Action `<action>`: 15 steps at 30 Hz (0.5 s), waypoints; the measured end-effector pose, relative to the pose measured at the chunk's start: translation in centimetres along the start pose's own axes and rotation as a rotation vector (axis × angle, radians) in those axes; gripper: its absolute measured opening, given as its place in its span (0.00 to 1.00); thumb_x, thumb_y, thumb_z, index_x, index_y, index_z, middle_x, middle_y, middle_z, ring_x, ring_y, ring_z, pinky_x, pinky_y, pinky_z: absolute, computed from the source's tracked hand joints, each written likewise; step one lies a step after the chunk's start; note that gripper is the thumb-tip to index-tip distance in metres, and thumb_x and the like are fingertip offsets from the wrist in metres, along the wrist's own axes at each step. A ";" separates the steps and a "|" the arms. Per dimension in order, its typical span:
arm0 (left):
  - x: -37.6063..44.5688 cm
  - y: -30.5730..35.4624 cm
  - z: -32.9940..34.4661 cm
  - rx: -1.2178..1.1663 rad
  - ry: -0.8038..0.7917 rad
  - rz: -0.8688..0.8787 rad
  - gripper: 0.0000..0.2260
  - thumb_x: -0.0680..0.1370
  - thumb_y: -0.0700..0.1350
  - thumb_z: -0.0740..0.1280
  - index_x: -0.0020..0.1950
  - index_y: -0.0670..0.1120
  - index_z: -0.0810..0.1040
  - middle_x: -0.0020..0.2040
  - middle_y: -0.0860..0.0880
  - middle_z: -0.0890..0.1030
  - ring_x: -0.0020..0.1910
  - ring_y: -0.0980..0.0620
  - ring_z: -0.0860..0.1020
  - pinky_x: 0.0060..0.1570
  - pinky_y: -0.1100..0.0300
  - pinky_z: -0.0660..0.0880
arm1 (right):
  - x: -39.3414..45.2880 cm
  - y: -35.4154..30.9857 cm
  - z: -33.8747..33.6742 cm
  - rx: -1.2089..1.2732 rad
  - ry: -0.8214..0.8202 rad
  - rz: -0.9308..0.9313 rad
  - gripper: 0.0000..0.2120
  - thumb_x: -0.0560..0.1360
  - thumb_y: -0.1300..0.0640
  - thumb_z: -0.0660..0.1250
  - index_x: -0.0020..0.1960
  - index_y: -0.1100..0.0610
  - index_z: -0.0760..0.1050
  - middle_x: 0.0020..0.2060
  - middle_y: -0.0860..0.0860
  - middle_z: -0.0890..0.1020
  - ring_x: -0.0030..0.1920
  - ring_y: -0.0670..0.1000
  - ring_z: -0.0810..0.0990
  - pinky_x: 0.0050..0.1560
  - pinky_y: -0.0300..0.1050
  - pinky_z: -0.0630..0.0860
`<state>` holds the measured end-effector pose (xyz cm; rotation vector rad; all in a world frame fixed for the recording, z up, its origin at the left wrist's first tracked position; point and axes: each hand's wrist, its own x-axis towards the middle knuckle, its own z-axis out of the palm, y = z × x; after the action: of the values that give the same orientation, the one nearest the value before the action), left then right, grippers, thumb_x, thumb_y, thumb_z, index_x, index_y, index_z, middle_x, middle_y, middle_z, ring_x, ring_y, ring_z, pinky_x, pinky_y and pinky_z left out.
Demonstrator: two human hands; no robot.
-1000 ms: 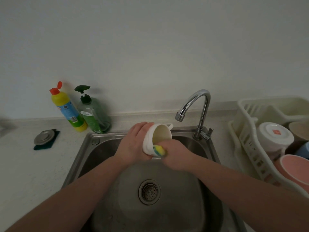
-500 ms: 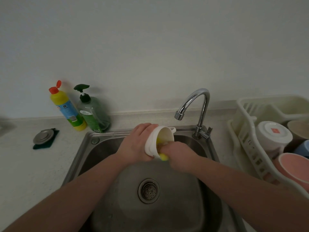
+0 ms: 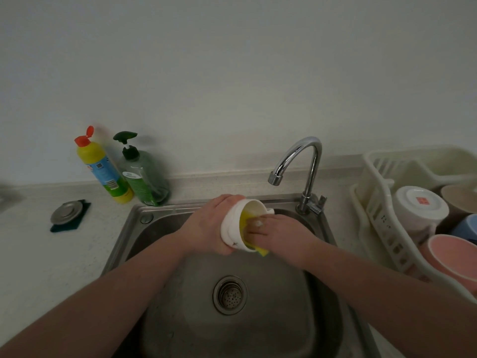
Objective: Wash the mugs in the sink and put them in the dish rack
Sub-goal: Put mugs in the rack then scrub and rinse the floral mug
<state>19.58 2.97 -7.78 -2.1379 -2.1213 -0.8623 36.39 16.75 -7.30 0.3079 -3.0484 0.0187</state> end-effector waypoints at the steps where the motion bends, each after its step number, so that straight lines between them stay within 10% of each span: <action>1: 0.0 0.2 -0.1 -0.040 -0.026 -0.014 0.46 0.57 0.56 0.81 0.70 0.46 0.65 0.63 0.53 0.72 0.61 0.61 0.70 0.59 0.75 0.67 | -0.1 -0.3 0.2 0.004 0.008 -0.020 0.24 0.51 0.59 0.83 0.45 0.50 0.83 0.45 0.48 0.85 0.42 0.52 0.84 0.40 0.44 0.82; 8: -1.2 0.0 0.3 -0.214 -0.031 -0.157 0.47 0.57 0.59 0.79 0.70 0.57 0.60 0.66 0.55 0.70 0.63 0.61 0.71 0.58 0.71 0.68 | -0.2 -1.0 -0.4 0.011 0.090 -0.037 0.16 0.53 0.61 0.81 0.38 0.52 0.82 0.37 0.47 0.84 0.37 0.50 0.83 0.36 0.44 0.81; 15: -1.7 1.6 2.8 -0.076 0.338 -0.227 0.44 0.59 0.63 0.73 0.69 0.48 0.62 0.64 0.48 0.71 0.63 0.55 0.68 0.62 0.68 0.67 | 0.4 -1.3 0.0 0.079 0.189 0.089 0.22 0.47 0.63 0.79 0.40 0.56 0.82 0.37 0.51 0.84 0.34 0.54 0.83 0.33 0.44 0.81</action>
<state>22.21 2.32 -10.19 -1.6500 -2.2038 -1.2392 36.29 15.42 -7.26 0.1651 -2.8748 0.1648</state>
